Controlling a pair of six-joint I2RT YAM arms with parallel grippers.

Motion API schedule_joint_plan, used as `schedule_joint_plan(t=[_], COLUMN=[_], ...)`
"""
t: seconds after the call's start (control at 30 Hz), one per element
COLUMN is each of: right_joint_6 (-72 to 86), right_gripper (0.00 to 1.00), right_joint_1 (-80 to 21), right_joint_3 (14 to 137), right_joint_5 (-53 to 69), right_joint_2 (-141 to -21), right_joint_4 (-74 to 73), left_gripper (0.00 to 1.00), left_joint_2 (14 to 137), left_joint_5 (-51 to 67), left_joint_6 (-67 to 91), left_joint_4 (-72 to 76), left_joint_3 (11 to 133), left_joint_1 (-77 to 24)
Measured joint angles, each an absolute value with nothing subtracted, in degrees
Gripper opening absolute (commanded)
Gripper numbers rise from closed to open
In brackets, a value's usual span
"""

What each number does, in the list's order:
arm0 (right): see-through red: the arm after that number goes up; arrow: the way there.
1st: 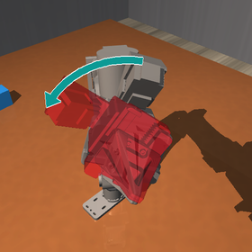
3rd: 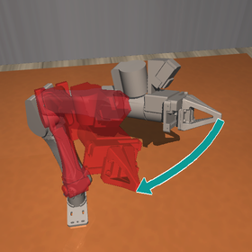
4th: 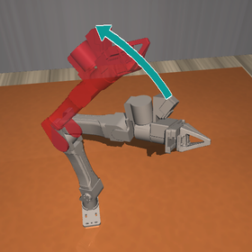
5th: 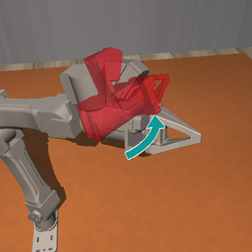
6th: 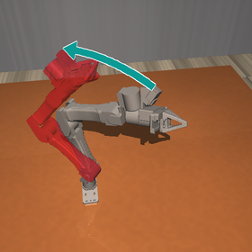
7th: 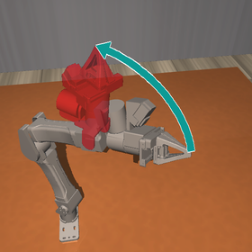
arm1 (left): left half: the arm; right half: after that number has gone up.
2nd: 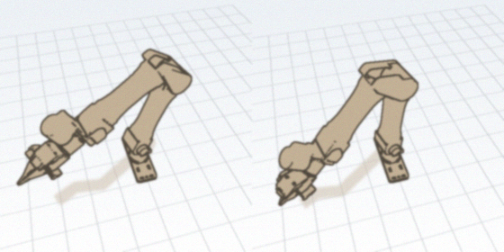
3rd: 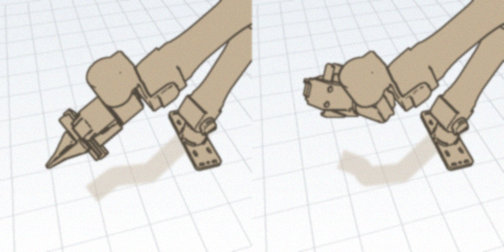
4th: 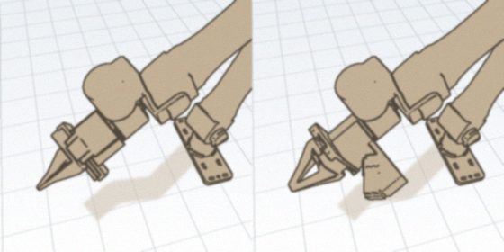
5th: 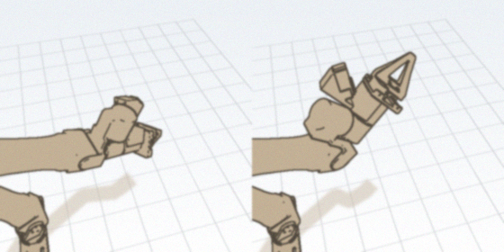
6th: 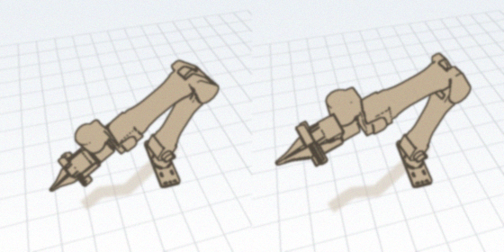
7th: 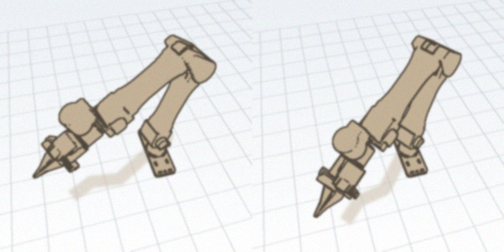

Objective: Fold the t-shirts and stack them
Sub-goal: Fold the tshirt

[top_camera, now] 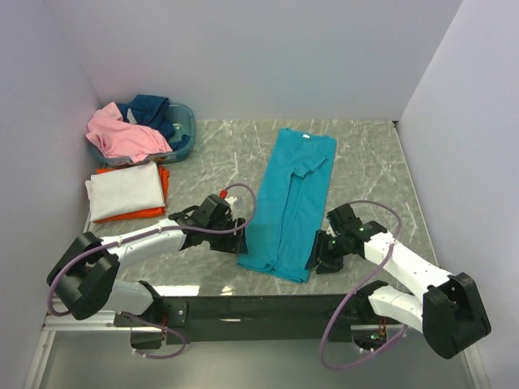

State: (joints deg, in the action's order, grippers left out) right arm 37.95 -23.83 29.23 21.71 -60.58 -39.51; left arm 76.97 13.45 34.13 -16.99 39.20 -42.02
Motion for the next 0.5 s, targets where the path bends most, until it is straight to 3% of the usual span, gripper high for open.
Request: schedule_joint_plan(t=[0.5], right_joint_6=[43.81], right_gripper=[0.46], right_joint_1=[-34.28], right_joint_3=[28.01], right_joint_5=[21.30], right_joint_2=[-67.96], right_joint_4=[-33.28], left_gripper=[0.61], left_joint_2=[76.97], left_joint_5=[13.69], left_joint_6=[35.66], left_joint_4=[-14.96], left_joint_3=[36.21], left_joint_1=[-42.02])
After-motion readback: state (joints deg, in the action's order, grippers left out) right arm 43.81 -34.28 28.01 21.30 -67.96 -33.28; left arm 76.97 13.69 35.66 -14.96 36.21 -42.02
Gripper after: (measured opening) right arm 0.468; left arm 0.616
